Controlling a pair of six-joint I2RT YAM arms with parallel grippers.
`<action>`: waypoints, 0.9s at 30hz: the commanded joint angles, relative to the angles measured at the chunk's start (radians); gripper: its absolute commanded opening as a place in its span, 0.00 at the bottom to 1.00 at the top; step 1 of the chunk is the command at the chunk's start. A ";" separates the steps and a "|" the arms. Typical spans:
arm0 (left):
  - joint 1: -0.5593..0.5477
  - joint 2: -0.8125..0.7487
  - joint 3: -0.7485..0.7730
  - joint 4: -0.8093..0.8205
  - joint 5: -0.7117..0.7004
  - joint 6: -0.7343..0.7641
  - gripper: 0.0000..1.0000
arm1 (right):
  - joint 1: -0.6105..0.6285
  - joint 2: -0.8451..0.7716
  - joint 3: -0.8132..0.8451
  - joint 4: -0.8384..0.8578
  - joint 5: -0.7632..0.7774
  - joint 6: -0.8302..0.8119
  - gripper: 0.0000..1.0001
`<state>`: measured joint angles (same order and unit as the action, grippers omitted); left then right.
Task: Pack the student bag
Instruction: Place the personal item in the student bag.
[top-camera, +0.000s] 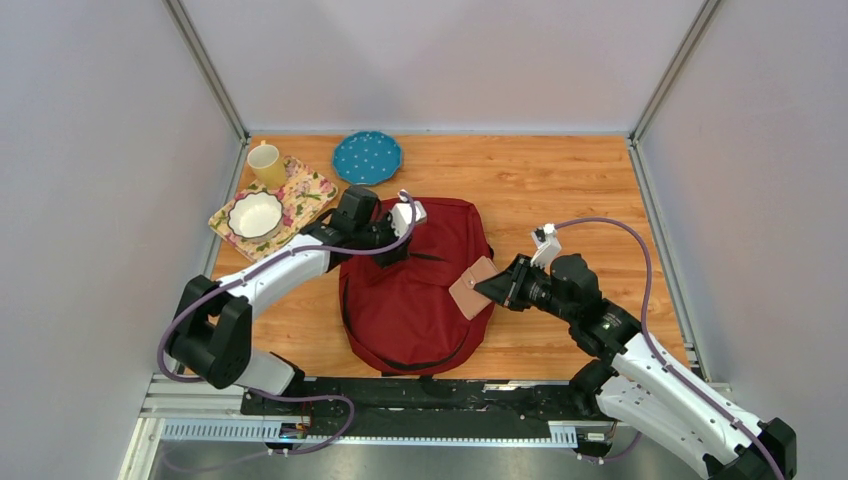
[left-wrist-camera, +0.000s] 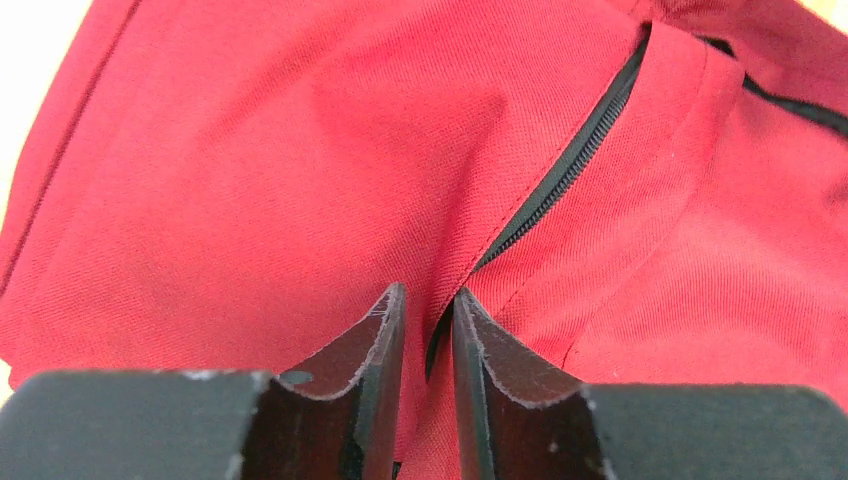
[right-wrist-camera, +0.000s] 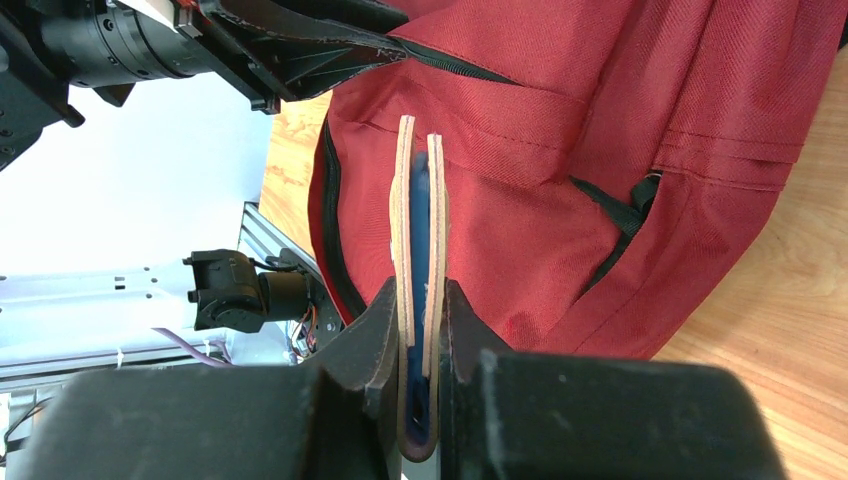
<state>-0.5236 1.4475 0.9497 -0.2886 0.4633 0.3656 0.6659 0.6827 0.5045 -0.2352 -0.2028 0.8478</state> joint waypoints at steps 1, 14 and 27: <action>-0.001 -0.067 -0.034 0.199 0.006 -0.105 0.33 | -0.005 -0.020 0.000 0.039 0.011 -0.001 0.00; -0.021 -0.050 -0.054 0.252 0.026 -0.178 0.12 | -0.003 -0.006 -0.014 0.089 -0.013 0.033 0.00; -0.045 0.001 0.015 0.152 0.077 -0.302 0.00 | -0.002 0.115 -0.087 0.353 -0.134 0.214 0.00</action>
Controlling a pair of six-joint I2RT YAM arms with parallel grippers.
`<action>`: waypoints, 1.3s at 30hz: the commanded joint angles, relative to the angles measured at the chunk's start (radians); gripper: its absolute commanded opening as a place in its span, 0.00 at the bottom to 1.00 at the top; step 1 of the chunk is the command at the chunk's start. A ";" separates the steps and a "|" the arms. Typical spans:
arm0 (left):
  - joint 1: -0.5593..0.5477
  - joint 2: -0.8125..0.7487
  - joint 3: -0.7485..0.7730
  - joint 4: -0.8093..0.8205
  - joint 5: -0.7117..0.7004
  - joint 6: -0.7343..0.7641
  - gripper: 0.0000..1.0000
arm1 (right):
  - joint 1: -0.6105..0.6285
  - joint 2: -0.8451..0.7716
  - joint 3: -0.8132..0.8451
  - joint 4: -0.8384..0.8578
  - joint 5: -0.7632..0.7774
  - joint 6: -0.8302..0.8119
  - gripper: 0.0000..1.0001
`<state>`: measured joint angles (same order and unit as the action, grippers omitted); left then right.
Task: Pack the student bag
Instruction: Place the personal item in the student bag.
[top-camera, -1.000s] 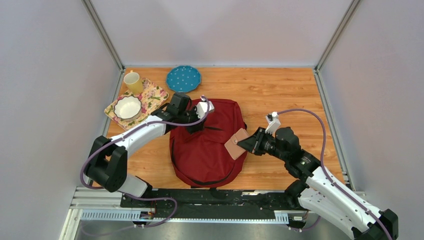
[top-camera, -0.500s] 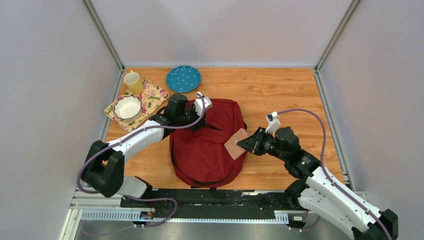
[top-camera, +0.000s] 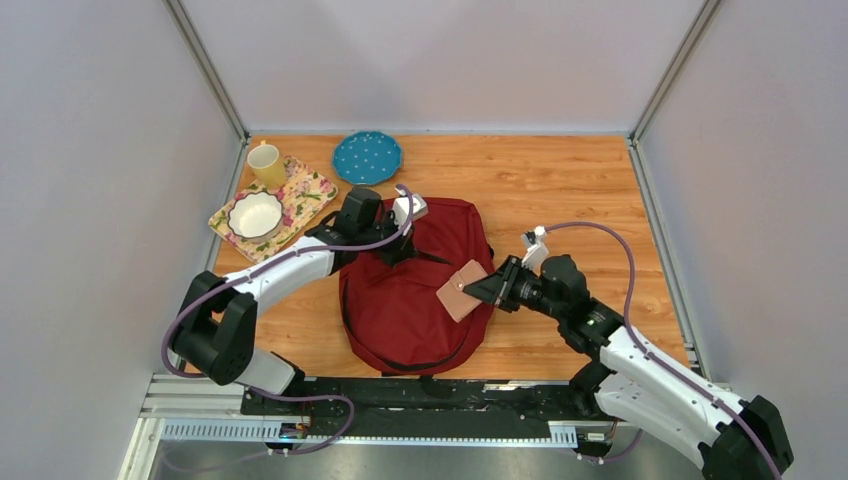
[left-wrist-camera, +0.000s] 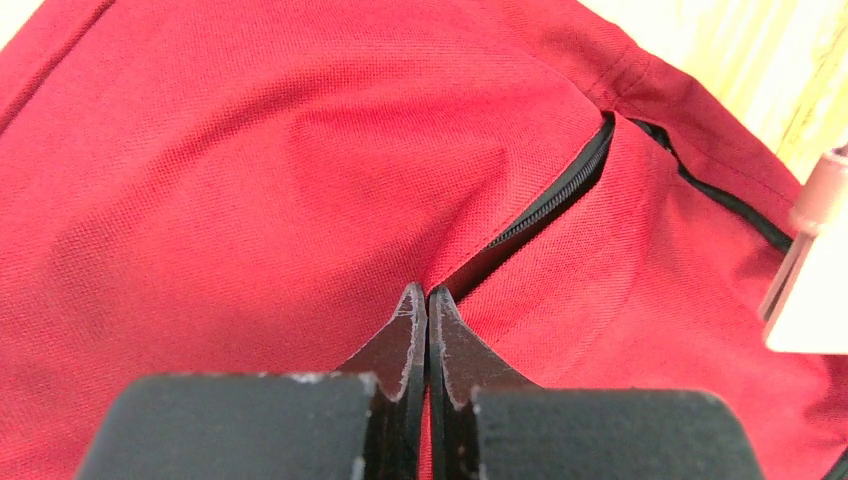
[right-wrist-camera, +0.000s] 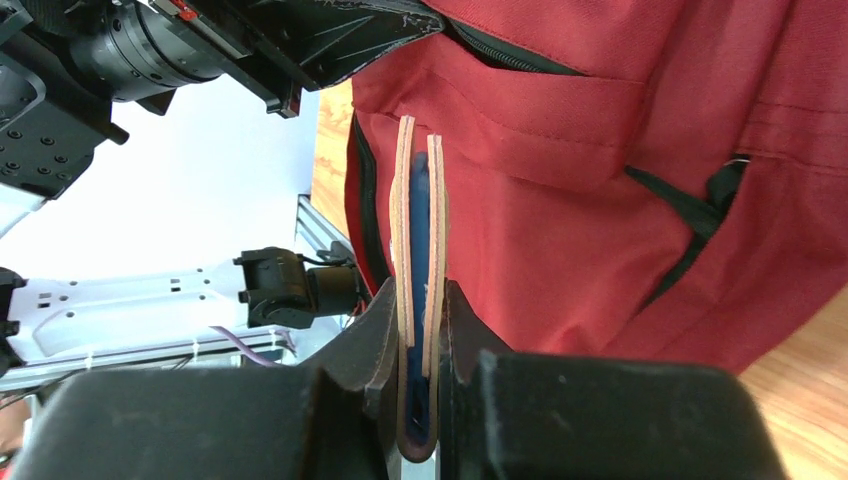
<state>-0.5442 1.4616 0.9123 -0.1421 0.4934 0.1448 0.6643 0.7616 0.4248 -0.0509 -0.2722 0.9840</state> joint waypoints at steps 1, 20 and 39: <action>-0.031 -0.020 0.054 0.007 0.033 -0.100 0.00 | 0.000 0.062 -0.011 0.216 -0.076 0.088 0.00; -0.125 -0.141 0.094 -0.005 -0.240 -0.413 0.00 | 0.011 0.475 0.064 0.615 -0.272 0.274 0.00; -0.132 -0.233 0.066 -0.048 -0.233 -0.441 0.00 | -0.135 0.852 0.019 1.140 -0.334 0.536 0.00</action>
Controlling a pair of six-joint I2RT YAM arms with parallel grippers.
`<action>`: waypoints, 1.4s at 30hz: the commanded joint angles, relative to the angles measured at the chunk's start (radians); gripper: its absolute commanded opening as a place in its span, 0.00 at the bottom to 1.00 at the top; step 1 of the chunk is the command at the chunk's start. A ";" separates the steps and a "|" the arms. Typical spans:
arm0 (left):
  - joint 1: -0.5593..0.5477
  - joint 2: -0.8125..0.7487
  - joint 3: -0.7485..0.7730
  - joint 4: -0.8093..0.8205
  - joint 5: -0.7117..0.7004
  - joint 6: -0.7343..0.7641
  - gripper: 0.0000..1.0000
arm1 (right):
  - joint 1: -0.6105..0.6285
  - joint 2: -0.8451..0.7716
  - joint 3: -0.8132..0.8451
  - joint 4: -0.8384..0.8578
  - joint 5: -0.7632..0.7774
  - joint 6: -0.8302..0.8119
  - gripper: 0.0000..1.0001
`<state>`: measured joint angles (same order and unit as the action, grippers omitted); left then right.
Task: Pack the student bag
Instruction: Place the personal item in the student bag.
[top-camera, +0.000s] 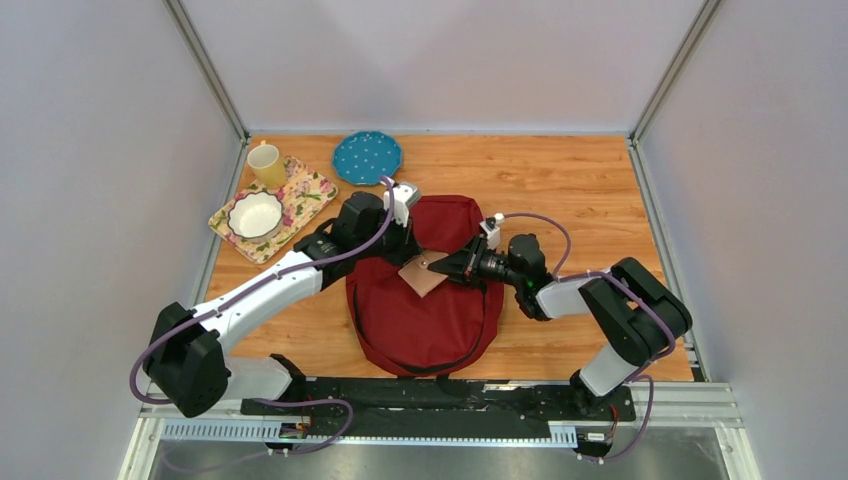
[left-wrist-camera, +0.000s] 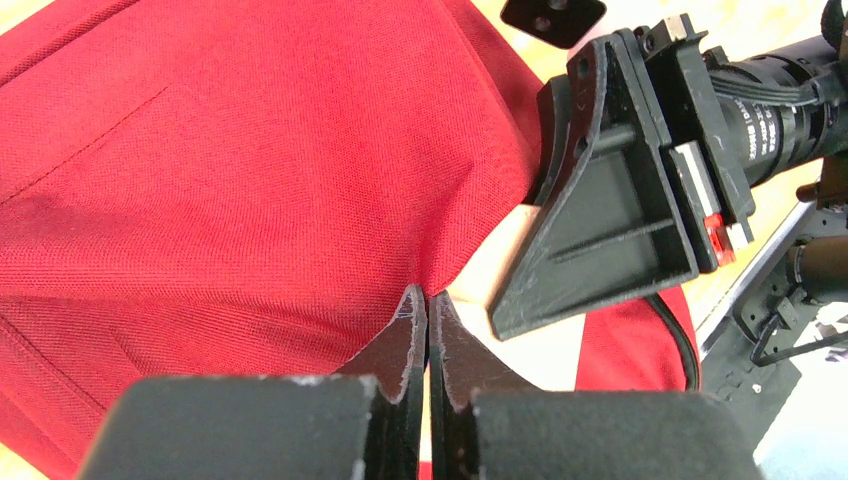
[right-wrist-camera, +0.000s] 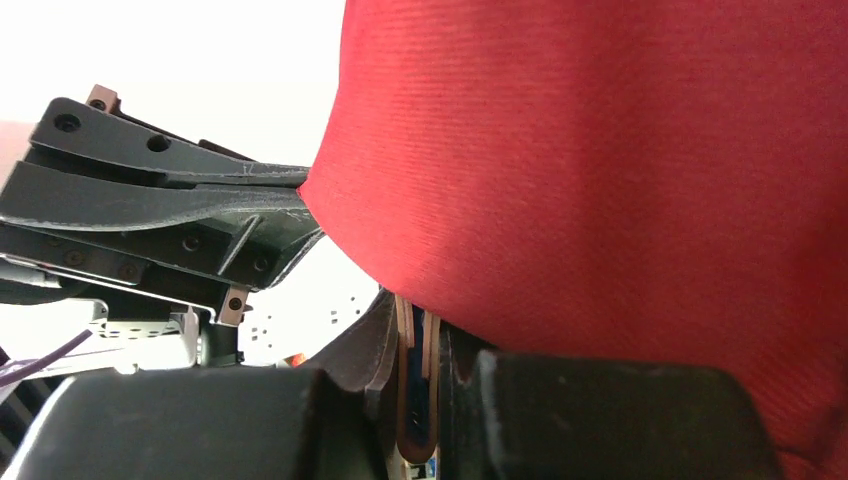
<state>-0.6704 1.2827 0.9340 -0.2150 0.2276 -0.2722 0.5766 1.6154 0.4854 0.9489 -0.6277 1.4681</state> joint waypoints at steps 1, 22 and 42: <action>-0.008 -0.054 0.046 0.019 0.036 -0.024 0.00 | -0.067 -0.006 -0.056 0.146 0.022 0.054 0.00; -0.037 -0.037 0.042 0.028 -0.002 -0.082 0.00 | -0.049 -0.109 0.045 -0.058 0.319 -0.014 0.00; -0.035 -0.051 -0.007 0.009 -0.105 -0.062 0.00 | 0.152 -0.100 0.165 -0.432 0.732 -0.156 0.40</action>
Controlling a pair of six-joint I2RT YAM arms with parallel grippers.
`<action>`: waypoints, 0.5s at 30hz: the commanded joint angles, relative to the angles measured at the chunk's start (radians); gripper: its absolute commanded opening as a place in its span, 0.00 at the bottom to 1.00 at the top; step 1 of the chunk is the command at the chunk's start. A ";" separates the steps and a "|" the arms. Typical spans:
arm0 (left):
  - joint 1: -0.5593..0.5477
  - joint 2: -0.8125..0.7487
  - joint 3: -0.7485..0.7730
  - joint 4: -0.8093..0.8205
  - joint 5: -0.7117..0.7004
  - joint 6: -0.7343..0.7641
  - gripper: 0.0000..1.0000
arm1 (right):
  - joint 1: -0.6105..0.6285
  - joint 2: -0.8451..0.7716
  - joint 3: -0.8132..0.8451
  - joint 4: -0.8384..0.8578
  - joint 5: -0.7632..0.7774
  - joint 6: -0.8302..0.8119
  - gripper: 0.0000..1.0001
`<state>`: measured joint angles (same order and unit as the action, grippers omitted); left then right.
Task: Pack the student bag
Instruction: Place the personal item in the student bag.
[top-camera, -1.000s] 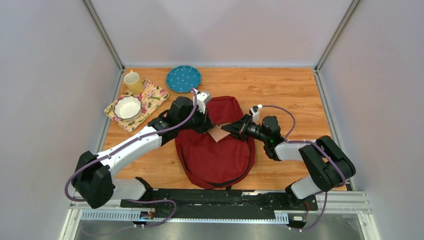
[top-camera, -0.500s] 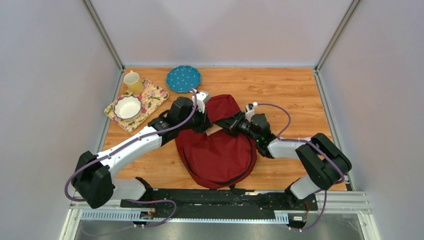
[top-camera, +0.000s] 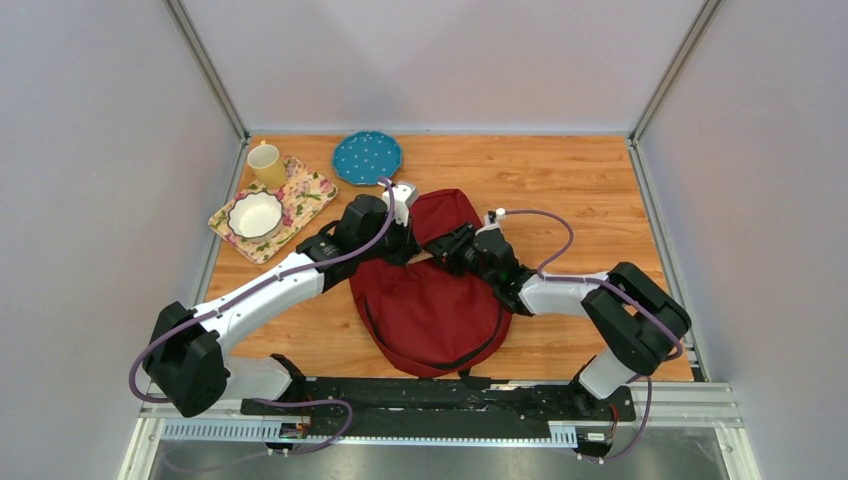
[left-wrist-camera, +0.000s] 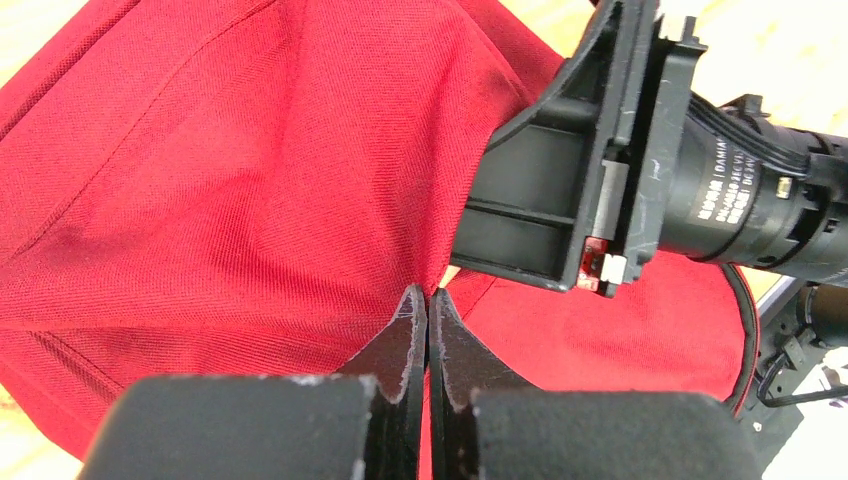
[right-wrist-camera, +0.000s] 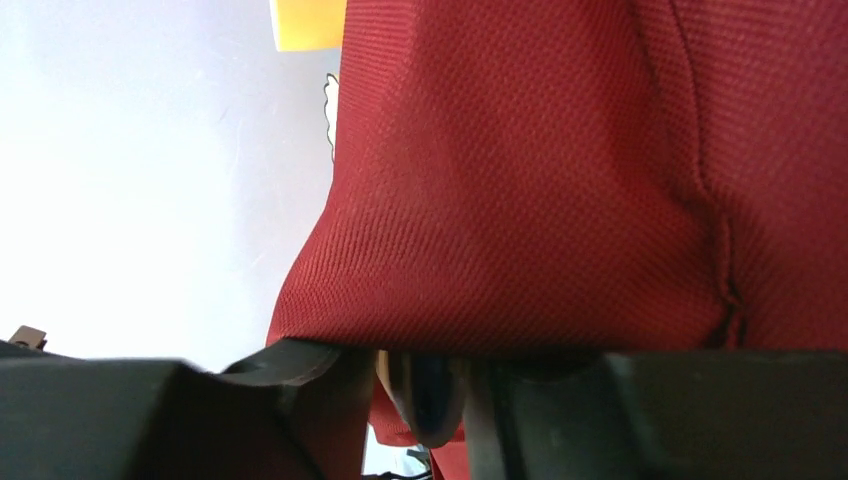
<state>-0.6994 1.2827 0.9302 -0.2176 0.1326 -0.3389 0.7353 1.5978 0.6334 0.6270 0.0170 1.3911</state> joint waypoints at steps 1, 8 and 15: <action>-0.006 -0.051 -0.008 0.012 -0.011 0.005 0.00 | -0.005 -0.097 0.009 -0.128 0.080 -0.079 0.46; -0.005 -0.034 -0.002 0.027 -0.001 0.000 0.00 | 0.001 -0.128 -0.024 -0.103 -0.001 -0.053 0.38; -0.006 -0.029 0.002 0.021 -0.001 -0.003 0.00 | 0.022 -0.102 -0.041 -0.030 0.006 -0.004 0.00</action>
<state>-0.7010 1.2724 0.9279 -0.2157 0.1234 -0.3389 0.7391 1.4982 0.6121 0.5217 0.0090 1.3659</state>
